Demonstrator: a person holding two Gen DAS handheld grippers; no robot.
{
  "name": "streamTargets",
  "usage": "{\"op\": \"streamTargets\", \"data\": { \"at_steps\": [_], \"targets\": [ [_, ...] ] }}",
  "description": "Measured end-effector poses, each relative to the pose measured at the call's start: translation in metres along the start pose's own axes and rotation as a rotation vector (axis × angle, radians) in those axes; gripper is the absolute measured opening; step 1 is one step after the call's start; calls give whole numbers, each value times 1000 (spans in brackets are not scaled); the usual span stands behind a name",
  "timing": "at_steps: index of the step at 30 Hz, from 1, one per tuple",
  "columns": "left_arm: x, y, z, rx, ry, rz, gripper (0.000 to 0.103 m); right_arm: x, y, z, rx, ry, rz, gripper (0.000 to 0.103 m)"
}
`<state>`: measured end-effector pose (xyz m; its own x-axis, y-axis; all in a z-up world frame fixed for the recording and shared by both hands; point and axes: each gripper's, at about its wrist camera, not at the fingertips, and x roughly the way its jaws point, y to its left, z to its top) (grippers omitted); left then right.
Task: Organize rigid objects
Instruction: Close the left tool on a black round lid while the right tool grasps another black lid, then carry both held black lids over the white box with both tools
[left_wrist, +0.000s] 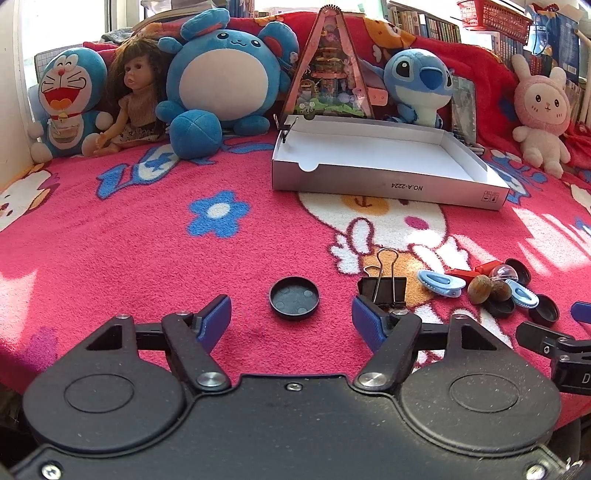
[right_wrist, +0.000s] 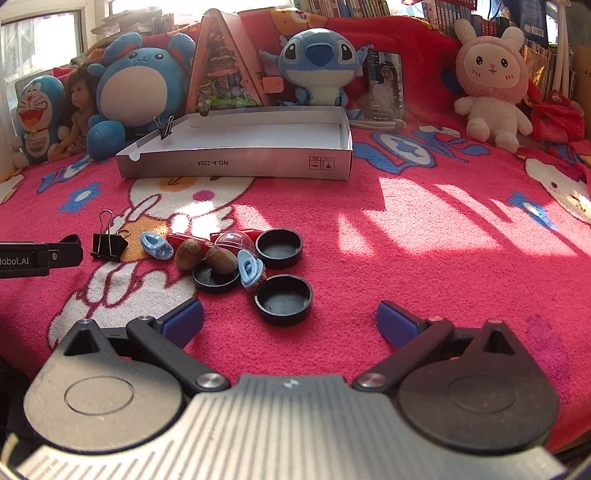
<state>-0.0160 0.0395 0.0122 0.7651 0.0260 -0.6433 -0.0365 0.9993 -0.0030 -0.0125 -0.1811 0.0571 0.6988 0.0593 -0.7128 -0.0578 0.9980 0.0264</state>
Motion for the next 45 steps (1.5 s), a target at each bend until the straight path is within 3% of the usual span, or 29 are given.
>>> {"op": "streamTargets", "data": {
  "at_steps": [6, 17, 21, 23, 45],
  "targets": [
    [7, 7, 0, -17, 10, -7, 48, -6, -1, 1, -9, -36, -3, 87],
    [14, 6, 0, -16, -5, -18, 44, -11, -3, 0, 2, -59, -13, 53],
    [15, 6, 1, -17, -4, -32, 30, -13, -1, -1, -2, -52, -3, 43],
    [15, 6, 1, -16, -4, -31, 30, -14, -1, -1, 0, -50, -2, 37],
    [9, 4, 35, -20, -61, -84, 30, -16, -17, 28, 73, -120, -49, 36]
  ]
}}
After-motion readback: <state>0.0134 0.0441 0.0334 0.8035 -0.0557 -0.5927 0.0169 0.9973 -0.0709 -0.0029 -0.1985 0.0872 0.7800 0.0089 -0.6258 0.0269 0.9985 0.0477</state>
